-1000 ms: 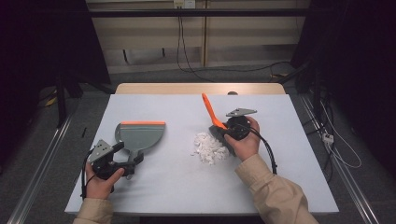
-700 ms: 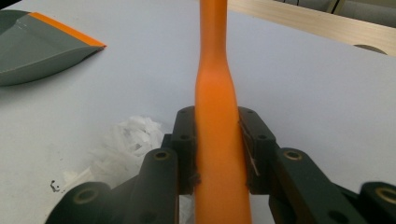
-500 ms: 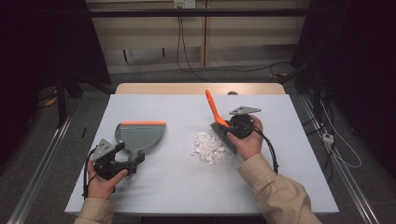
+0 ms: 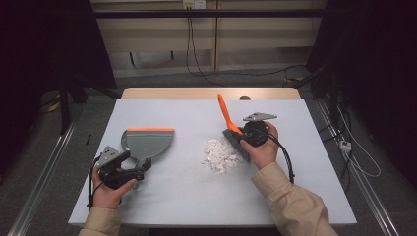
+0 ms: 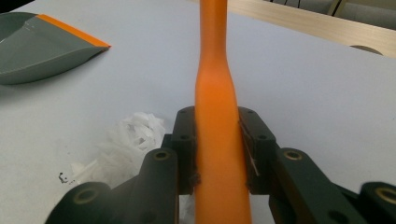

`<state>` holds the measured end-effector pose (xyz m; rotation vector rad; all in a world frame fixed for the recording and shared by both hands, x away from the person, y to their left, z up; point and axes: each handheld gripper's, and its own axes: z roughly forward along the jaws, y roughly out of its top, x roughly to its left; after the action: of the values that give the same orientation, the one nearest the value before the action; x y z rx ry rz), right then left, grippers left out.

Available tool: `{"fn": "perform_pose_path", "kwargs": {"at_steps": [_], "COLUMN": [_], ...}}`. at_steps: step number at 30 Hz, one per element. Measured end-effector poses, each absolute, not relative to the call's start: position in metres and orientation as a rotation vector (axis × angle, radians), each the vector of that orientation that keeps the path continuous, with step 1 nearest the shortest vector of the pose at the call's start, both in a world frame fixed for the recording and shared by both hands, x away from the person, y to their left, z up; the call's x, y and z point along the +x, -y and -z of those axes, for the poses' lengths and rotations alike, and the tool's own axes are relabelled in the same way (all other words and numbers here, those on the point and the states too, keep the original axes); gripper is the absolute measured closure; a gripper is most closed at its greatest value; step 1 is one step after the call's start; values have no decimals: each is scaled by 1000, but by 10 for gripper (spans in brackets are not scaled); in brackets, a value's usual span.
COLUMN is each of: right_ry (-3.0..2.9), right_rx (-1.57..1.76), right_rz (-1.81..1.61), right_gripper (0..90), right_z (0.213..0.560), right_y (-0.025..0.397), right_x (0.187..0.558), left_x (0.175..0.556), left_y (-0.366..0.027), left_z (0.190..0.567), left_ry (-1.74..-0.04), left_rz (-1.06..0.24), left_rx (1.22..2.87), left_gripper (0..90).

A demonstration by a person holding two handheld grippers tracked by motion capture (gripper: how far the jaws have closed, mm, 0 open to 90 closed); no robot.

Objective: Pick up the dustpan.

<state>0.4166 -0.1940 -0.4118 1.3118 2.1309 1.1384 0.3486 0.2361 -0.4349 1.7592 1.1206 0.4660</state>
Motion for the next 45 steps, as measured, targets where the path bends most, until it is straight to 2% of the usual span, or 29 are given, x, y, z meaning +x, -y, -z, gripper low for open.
{"fn": "perform_pose_path", "kwargs": {"at_steps": [24, 30, 33, 39, 45], "right_ry": [-2116, -2121, -2118, -2110, -2112], "right_rx": [1300, 1292, 1292, 1299, 1296], "right_rz": [-1165, -1168, -1169, -1162, -1167], "right_gripper": [712, 712, 713, 712, 712], "right_z": [409, 409, 408, 408, 409], "right_y": [196, 196, 198, 201, 201], "right_x": [412, 411, 411, 412, 412], "left_x": [348, 348, 348, 358, 372], "left_y": [-237, -235, -237, -226, -215], "left_z": [443, 445, 442, 441, 446], "left_ry": [-1314, -1346, -1353, -1376, -1446], "left_rz": [-441, -445, -451, -452, -471], "left_rx": [1810, 1860, 1884, 1932, 1985], "left_gripper": [242, 381, 516, 513, 588]}}
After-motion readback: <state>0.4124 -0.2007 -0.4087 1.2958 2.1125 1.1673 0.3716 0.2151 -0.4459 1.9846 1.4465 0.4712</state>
